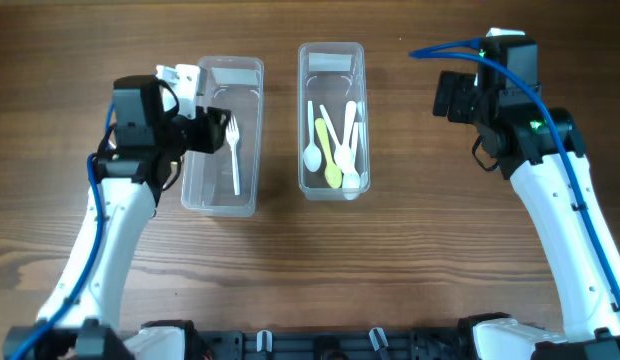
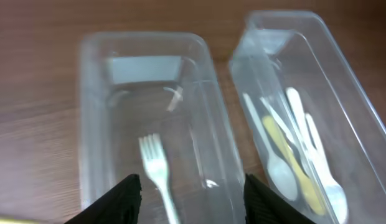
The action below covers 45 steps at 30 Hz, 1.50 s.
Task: Pack container
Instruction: 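Place the white fork into the left container, then return the left gripper to the forks and grasp the blue fork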
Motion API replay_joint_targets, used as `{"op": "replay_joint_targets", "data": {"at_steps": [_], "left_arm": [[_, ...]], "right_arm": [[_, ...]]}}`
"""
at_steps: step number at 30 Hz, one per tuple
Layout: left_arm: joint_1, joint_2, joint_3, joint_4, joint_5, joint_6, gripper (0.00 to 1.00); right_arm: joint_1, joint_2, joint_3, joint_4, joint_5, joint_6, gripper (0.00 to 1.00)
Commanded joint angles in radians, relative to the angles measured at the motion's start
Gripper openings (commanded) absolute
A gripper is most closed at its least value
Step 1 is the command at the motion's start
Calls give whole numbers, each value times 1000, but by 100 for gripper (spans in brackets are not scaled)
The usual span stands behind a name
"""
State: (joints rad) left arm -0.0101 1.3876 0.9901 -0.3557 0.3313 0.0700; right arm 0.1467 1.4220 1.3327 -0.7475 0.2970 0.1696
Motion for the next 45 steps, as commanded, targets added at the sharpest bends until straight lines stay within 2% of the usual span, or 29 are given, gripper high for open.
{"op": "replay_joint_targets", "data": {"at_steps": [1, 3, 6, 8, 13, 17, 24, 32, 38, 43, 45], "left_arm": [[42, -156, 12, -8, -220, -169, 54], [70, -222, 12, -52, -335, -279, 56], [105, -272, 11, -149, -496, -372, 63], [129, -274, 11, -231, -568, -406, 63], [199, -201, 10, -352, -584, -506, 71], [258, -105, 9, -368, -583, -524, 91], [317, 78, 8, -366, -583, -526, 89], [327, 305, 8, -237, -542, -527, 90], [356, 349, 8, -216, -541, -527, 92], [388, 356, 8, -219, -537, -527, 87], [388, 364, 3, -207, -529, -527, 82]], "right_arm": [[-2, 1, 16, 2, 24, -13, 100], [-2, 1, 16, 2, 24, -13, 100], [-2, 1, 16, 2, 24, -13, 100], [-2, 1, 16, 2, 24, -13, 100], [-2, 1, 16, 2, 24, -13, 100], [-2, 1, 16, 2, 24, -13, 100], [-2, 1, 16, 2, 24, -13, 100], [-2, 1, 16, 2, 24, -13, 100], [-2, 1, 16, 2, 24, -13, 100], [-2, 1, 16, 2, 24, -13, 100], [-2, 1, 16, 2, 24, -13, 100]]}}
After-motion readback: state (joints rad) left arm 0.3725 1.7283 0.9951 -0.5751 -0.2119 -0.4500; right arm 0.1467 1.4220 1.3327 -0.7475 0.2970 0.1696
